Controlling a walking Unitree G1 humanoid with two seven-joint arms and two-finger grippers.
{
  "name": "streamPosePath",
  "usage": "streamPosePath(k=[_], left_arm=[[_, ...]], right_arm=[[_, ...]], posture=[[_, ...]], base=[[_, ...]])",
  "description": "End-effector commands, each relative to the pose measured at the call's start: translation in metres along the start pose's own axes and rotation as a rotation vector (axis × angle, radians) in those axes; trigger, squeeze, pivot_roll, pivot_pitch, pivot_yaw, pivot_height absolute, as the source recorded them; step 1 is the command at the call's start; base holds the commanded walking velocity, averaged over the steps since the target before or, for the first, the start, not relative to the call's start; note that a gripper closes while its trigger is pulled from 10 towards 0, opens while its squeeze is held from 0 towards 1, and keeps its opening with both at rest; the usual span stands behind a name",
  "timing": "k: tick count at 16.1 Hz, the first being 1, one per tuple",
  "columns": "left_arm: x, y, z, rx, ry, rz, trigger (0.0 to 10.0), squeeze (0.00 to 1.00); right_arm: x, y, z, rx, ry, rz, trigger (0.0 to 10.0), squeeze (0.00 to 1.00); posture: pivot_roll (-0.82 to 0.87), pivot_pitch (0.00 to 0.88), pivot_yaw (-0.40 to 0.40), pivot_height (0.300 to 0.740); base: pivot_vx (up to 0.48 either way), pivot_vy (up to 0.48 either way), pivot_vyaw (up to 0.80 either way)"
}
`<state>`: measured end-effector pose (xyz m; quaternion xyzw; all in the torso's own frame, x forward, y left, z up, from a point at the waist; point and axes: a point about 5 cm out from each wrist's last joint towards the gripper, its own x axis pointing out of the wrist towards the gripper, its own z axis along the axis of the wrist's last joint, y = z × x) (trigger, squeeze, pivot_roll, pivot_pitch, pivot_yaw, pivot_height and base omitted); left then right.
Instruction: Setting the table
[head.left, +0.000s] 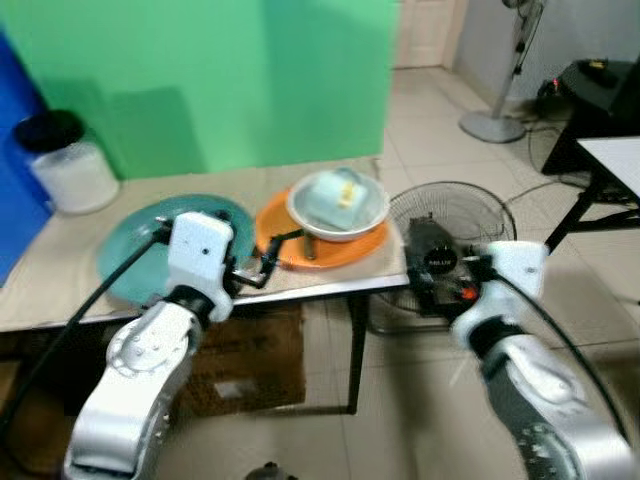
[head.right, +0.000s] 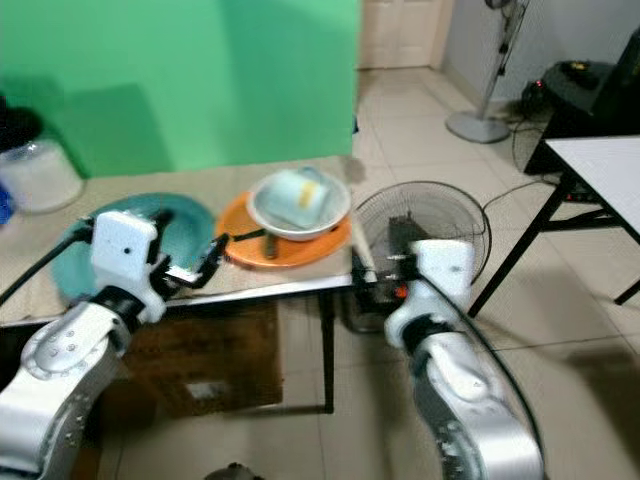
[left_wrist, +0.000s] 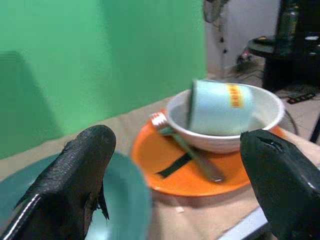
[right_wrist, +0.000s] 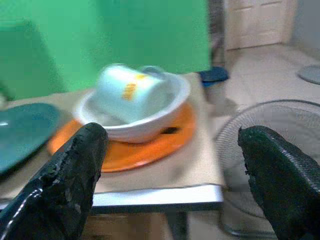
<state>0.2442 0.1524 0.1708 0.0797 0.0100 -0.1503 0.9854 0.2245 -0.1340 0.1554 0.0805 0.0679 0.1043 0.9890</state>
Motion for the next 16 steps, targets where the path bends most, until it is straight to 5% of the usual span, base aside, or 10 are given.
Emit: streamPosePath(k=[1,10,16], left_arm=[[0.0007,-0.0029,0.0014,-0.002,-0.003,-0.011,10.0,0.00],[0.0002,-0.0024,0.0016,-0.002,-0.001,-0.006,10.0,0.00],[0.0023,0.0016,0.0082,0.000,-0.041,0.020,10.0,0.00]], right_arm=[[-0.0009,-0.0041,0.0019,-0.008,-0.004,-0.015,10.0,0.00],[-0.0005,-0.0029,0.0014,0.000,0.002,-0.003,10.0,0.00],[0.0012,0.0032,0.0004,-0.010,0.025,0.063,10.0,0.00]], posture=[[0.13,0.000,0.042,0.740],[0.13,0.000,0.041,0.740],[0.13,0.000,0.039,0.740]], base=[[0.000,0.311,0.00],[0.000,0.309,0.00],[0.000,0.000,0.27]])
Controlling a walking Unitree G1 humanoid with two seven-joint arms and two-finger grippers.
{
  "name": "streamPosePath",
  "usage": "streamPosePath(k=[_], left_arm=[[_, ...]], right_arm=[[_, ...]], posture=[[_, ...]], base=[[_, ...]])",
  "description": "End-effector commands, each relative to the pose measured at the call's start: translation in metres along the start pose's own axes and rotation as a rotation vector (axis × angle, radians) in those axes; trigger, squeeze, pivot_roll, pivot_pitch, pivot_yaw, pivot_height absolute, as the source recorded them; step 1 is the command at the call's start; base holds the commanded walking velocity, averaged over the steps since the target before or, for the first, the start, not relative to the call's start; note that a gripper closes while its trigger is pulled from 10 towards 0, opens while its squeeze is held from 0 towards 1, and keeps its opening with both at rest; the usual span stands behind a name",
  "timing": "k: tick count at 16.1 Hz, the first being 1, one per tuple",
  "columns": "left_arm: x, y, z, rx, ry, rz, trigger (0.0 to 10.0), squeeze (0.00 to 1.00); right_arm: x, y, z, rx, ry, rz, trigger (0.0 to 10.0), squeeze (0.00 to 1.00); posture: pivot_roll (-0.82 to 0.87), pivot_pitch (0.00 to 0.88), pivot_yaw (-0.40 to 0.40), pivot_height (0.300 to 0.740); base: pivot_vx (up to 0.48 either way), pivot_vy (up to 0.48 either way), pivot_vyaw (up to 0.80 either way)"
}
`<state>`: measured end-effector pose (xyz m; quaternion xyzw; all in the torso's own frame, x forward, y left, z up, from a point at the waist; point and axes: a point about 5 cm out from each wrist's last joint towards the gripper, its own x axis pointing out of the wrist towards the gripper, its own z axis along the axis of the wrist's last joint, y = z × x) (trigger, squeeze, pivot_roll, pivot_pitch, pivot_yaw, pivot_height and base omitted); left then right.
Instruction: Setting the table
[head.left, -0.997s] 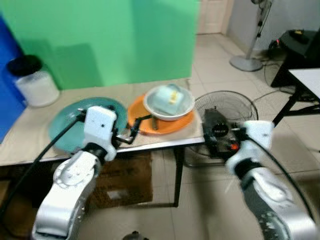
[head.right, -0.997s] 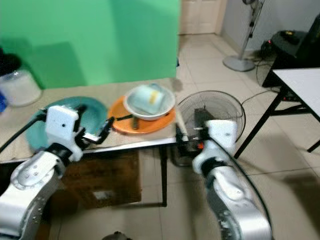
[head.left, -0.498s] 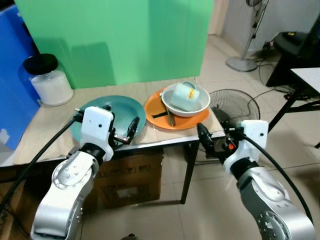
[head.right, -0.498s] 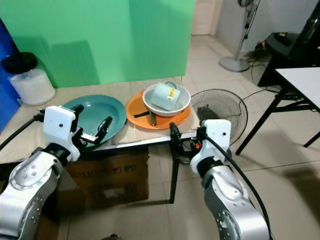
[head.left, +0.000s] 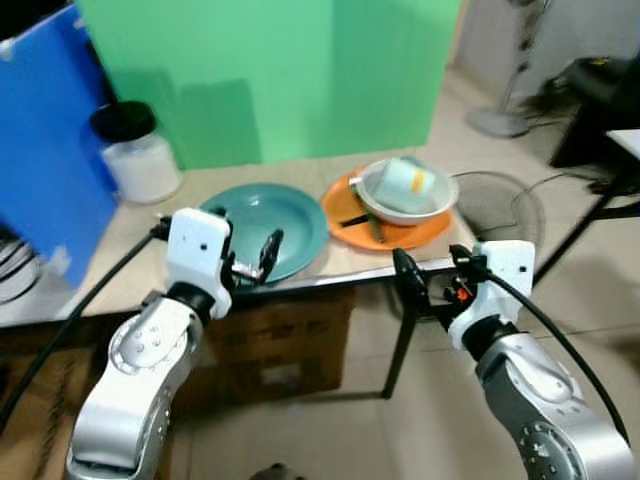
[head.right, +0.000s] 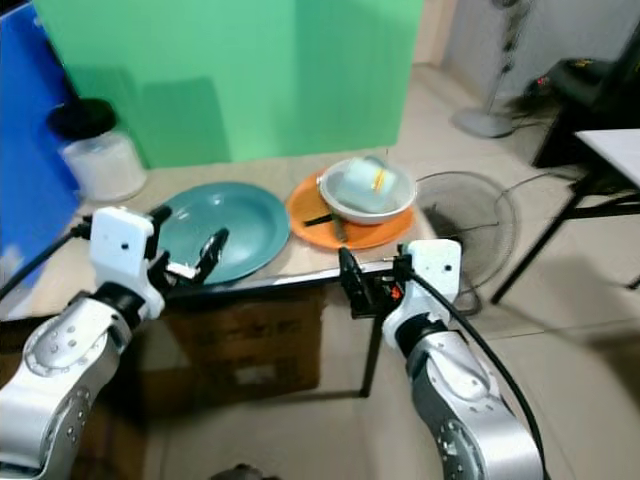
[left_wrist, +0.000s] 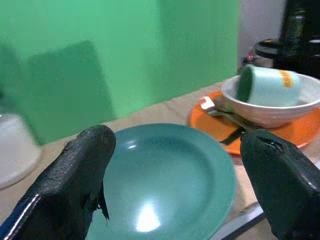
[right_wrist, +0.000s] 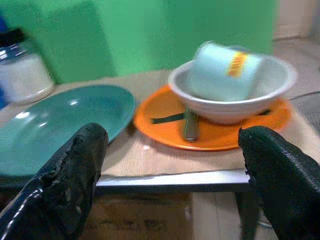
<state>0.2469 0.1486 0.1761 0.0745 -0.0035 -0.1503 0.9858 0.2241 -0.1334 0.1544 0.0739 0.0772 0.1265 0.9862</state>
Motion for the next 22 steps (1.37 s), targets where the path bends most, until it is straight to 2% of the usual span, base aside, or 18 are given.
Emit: streamPosePath(k=[1,8,16,19,20,21,22], left_arm=[[-0.001,0.004,0.003,0.006,-0.016,0.018,10.0,0.00],[-0.002,0.004,0.004,0.020,-0.023,0.006,10.0,0.00],[-0.002,0.001,0.001,0.026,-0.010,-0.021,10.0,0.00],[-0.004,-0.004,-0.004,0.038,0.019,-0.065,10.0,0.00],[-0.004,-0.007,-0.009,0.042,0.041,-0.100,10.0,0.00],[-0.005,-0.008,-0.010,0.047,0.046,-0.109,10.0,0.00],[-0.005,-0.008,-0.013,0.040,0.064,-0.126,10.0,0.00]], right_arm=[[0.001,0.003,0.002,0.003,0.001,0.024,10.0,0.00],[0.002,0.006,0.002,0.006,0.001,0.058,10.0,0.00],[0.004,0.005,0.004,0.024,-0.008,0.062,10.0,0.00],[0.005,0.003,0.006,0.027,-0.014,0.060,10.0,0.00],[0.007,0.001,0.010,0.041,-0.033,0.059,10.0,0.72],[0.007,-0.001,0.012,0.049,-0.041,0.060,10.0,1.00],[0.008,-0.003,0.015,0.066,-0.055,0.064,10.0,1.00]], posture=[[0.13,0.000,0.039,0.740],[0.14,0.000,0.039,0.740],[0.14,0.000,0.038,0.740],[0.14,0.000,0.039,0.740],[0.14,0.000,0.038,0.740],[0.14,0.000,0.039,0.740],[0.14,0.000,0.039,0.740]], base=[[0.000,0.000,0.80],[0.365,0.000,0.80],[0.360,0.000,0.00],[0.000,0.000,0.00],[0.000,0.000,0.00],[0.000,0.000,0.00],[0.000,0.000,0.00]])
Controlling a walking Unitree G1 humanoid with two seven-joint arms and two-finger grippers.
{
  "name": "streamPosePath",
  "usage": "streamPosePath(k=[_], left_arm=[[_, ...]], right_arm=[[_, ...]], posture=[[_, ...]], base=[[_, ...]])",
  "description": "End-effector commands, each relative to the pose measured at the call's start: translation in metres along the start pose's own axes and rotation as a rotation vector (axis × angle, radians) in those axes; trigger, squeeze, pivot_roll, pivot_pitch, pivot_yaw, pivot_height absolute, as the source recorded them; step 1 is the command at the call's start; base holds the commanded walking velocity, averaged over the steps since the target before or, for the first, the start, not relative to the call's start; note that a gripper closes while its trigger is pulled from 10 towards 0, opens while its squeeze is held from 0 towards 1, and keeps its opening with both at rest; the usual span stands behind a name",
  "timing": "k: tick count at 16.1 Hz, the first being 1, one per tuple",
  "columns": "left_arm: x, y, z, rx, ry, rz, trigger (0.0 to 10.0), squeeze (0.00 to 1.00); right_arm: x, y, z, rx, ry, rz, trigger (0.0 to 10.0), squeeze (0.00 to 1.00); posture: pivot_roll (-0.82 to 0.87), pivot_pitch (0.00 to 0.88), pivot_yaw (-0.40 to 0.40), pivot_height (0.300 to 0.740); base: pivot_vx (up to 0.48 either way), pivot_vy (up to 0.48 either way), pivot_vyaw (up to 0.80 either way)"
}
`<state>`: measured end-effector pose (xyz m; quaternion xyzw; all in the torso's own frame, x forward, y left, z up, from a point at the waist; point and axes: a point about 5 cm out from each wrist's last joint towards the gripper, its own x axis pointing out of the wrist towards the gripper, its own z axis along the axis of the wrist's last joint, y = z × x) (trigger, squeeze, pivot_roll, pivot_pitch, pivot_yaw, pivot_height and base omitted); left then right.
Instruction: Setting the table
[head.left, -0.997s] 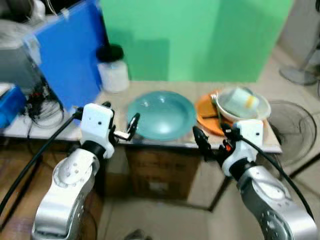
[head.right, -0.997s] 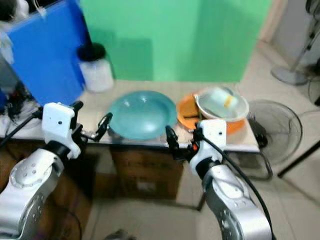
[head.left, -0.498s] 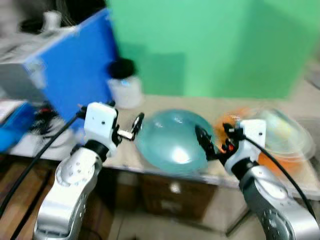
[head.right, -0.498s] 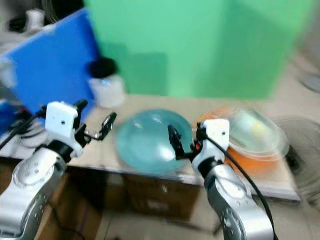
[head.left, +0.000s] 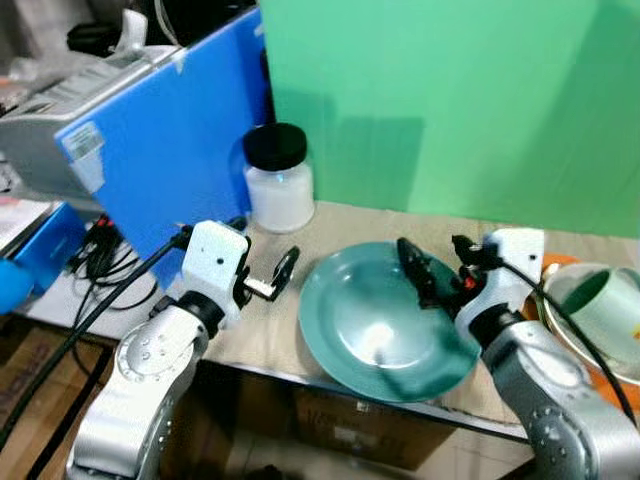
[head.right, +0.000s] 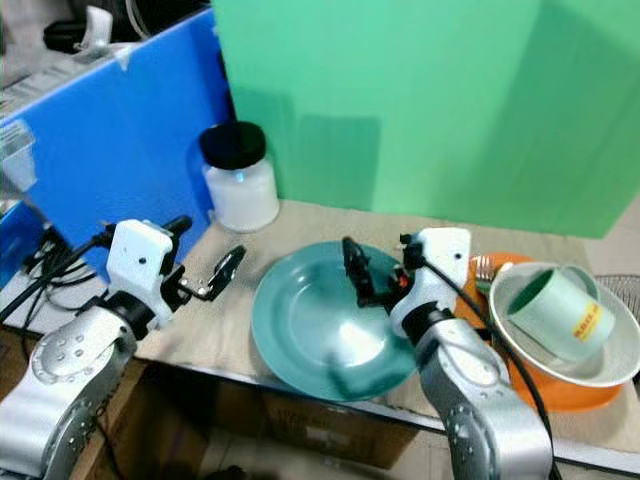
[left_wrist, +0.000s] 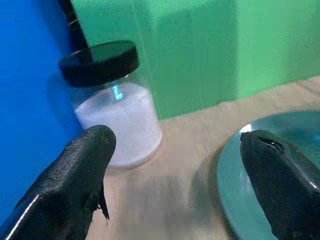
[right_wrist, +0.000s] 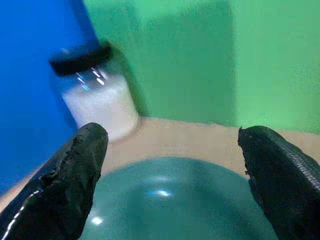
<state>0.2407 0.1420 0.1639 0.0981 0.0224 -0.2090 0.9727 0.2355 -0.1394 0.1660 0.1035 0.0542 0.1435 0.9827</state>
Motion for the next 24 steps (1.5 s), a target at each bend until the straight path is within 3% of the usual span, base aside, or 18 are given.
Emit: streamPosePath(k=[1,3,4,5,9,10,11,12,15,19,24], left_arm=[[0.000,0.002,-0.006,-0.005,0.036,-0.005,10.0,0.00],[0.007,0.005,-0.017,-0.067,0.097,-0.036,10.0,0.00],[0.012,0.003,-0.021,-0.107,0.096,-0.089,10.0,0.85],[0.018,0.002,-0.024,-0.149,0.096,-0.136,10.0,1.00],[0.038,0.014,-0.044,-0.296,0.198,-0.164,10.0,1.00],[0.039,0.018,-0.055,-0.361,0.301,-0.173,10.0,0.41],[0.041,0.019,-0.056,-0.417,0.311,-0.195,10.0,0.05],[0.045,0.017,-0.052,-0.509,0.291,-0.225,10.0,0.00],[0.055,0.009,-0.051,-0.659,0.275,-0.295,10.0,0.00],[0.058,-0.004,-0.055,-0.669,0.357,-0.390,10.0,0.00],[0.057,-0.013,-0.052,-0.683,0.397,-0.474,10.0,0.00]], right_arm=[[0.001,0.002,0.002,0.016,-0.004,0.025,10.0,1.00],[0.000,-0.004,0.002,-0.027,0.023,0.049,10.0,1.00],[0.000,-0.008,0.001,-0.053,0.045,0.058,10.0,1.00],[0.000,-0.010,0.000,-0.071,0.061,0.069,10.0,1.00],[-0.004,-0.012,-0.001,-0.125,0.105,0.153,10.0,1.00],[-0.010,-0.013,-0.002,-0.149,0.128,0.187,10.0,1.00],[-0.014,-0.015,-0.002,-0.160,0.139,0.200,10.0,1.00],[-0.015,-0.017,-0.002,-0.165,0.144,0.200,10.0,1.00],[-0.019,-0.017,-0.003,-0.165,0.148,0.210,10.0,1.00],[-0.028,-0.011,-0.007,-0.166,0.186,0.319,10.0,1.00],[-0.032,-0.012,-0.009,-0.180,0.210,0.356,10.0,1.00]], posture=[[0.13,0.000,0.039,0.740],[0.12,0.000,0.039,0.740],[0.12,0.000,0.035,0.740],[0.12,0.000,0.033,0.740],[0.10,0.000,0.046,0.740],[0.10,0.000,0.046,0.740],[0.08,0.000,0.060,0.740],[0.07,0.000,0.066,0.740],[0.07,0.000,0.066,0.740],[0.06,0.000,0.070,0.740],[0.06,0.000,0.069,0.740]], base=[[0.000,0.000,0.00],[0.000,0.000,0.00],[0.000,0.000,0.00],[0.000,0.000,0.00],[0.000,0.000,0.00],[0.000,0.000,0.00],[0.000,0.000,0.00],[0.000,0.000,0.00],[0.000,0.000,0.00],[0.000,0.000,0.00],[0.000,0.000,0.00]])
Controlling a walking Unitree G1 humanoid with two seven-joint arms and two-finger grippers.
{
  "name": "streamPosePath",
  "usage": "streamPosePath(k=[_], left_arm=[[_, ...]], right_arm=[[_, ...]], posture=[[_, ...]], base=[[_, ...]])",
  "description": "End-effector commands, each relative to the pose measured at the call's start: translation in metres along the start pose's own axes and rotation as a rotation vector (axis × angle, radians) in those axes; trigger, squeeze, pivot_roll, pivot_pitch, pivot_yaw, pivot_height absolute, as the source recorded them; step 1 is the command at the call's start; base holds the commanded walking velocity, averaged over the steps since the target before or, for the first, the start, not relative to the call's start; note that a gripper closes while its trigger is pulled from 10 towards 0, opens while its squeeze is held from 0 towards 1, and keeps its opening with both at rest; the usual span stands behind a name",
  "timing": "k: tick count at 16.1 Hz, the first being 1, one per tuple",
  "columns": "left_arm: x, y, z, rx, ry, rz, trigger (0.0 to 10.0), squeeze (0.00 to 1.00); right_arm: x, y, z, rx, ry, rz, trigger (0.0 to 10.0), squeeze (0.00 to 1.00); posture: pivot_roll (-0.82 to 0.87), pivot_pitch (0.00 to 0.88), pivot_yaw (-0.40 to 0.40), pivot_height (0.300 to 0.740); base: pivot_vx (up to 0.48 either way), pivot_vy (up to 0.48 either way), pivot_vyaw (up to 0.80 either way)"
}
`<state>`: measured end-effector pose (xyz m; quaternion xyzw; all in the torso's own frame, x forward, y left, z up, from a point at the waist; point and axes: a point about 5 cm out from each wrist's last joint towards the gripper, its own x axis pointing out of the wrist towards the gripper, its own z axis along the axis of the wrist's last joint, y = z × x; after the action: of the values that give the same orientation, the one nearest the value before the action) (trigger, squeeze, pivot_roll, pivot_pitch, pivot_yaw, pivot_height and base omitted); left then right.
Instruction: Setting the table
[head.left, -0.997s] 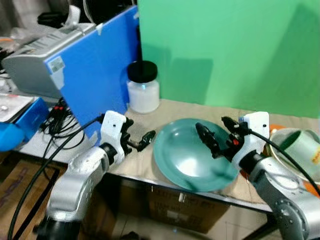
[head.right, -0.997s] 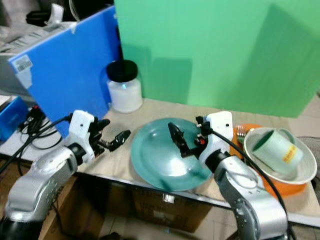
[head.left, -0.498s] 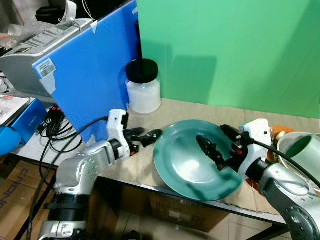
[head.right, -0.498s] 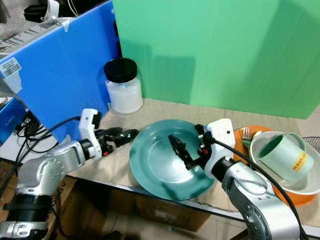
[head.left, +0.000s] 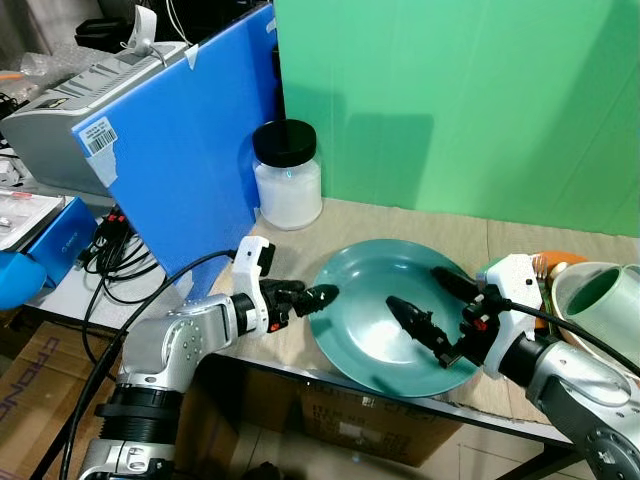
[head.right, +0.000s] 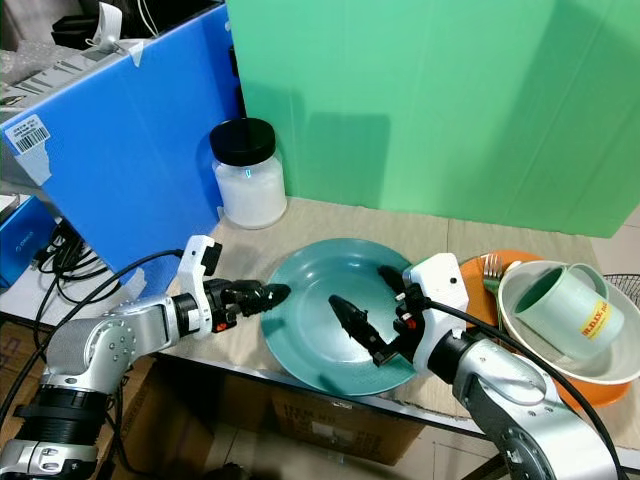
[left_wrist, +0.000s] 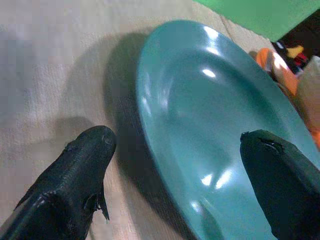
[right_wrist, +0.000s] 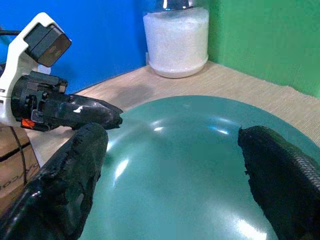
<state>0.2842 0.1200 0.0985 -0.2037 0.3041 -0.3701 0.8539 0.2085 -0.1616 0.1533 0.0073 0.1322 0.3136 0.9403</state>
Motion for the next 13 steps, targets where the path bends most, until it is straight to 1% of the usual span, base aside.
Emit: streamPosePath(k=[1,3,4,5,6,7,9,10,11,13], left_arm=[[0.001,-0.006,0.006,0.017,0.012,-0.041,10.0,0.00],[0.004,-0.009,0.001,0.001,0.055,-0.058,10.0,0.00],[0.005,-0.010,0.002,-0.010,0.053,-0.067,9.6,0.00],[0.007,-0.012,0.005,-0.039,0.037,-0.081,9.0,0.00],[0.008,-0.013,0.007,-0.046,0.034,-0.084,8.6,0.00],[0.009,-0.013,0.008,-0.047,0.038,-0.084,7.8,0.00],[0.011,-0.009,0.006,-0.060,0.054,-0.060,3.4,0.00],[0.012,-0.007,0.006,-0.072,0.058,-0.044,1.5,0.00],[0.011,-0.005,0.005,-0.077,0.067,-0.032,0.0,0.00],[0.011,-0.002,0.001,-0.091,0.084,-0.004,0.0,0.00]], right_arm=[[0.000,0.004,0.003,-0.009,-0.013,0.035,10.0,1.00],[0.000,0.007,0.003,-0.015,-0.004,0.060,10.0,1.00],[0.000,0.008,0.002,-0.015,-0.003,0.067,10.0,1.00],[-0.001,0.008,0.002,-0.014,-0.001,0.072,10.0,1.00],[-0.001,0.009,0.002,-0.014,-0.001,0.074,10.0,1.00],[0.000,0.010,0.001,-0.015,0.001,0.080,10.0,1.00],[-0.001,0.011,0.001,-0.016,0.003,0.088,10.0,1.00],[-0.001,0.012,0.001,-0.016,0.005,0.097,10.0,1.00],[-0.001,0.014,0.000,-0.015,0.009,0.112,10.0,1.00],[-0.004,0.018,-0.002,-0.016,0.036,0.167,10.0,1.00]], posture=[[0.06,0.000,0.069,0.740],[0.06,0.000,0.069,0.740],[0.06,0.000,0.069,0.740],[0.06,0.000,0.069,0.740],[0.06,0.000,0.070,0.740],[0.06,0.000,0.071,0.740],[0.05,0.000,0.072,0.740],[0.05,0.000,0.073,0.740],[0.05,0.000,0.073,0.740],[0.05,0.000,0.073,0.740]], base=[[0.000,0.000,0.00],[0.000,0.000,0.00],[0.000,0.000,0.00],[0.000,0.000,0.00],[0.000,0.000,0.00],[0.000,0.000,0.00],[0.000,0.000,0.00],[0.000,0.000,0.00],[0.000,0.000,0.00],[0.000,0.000,0.00]])
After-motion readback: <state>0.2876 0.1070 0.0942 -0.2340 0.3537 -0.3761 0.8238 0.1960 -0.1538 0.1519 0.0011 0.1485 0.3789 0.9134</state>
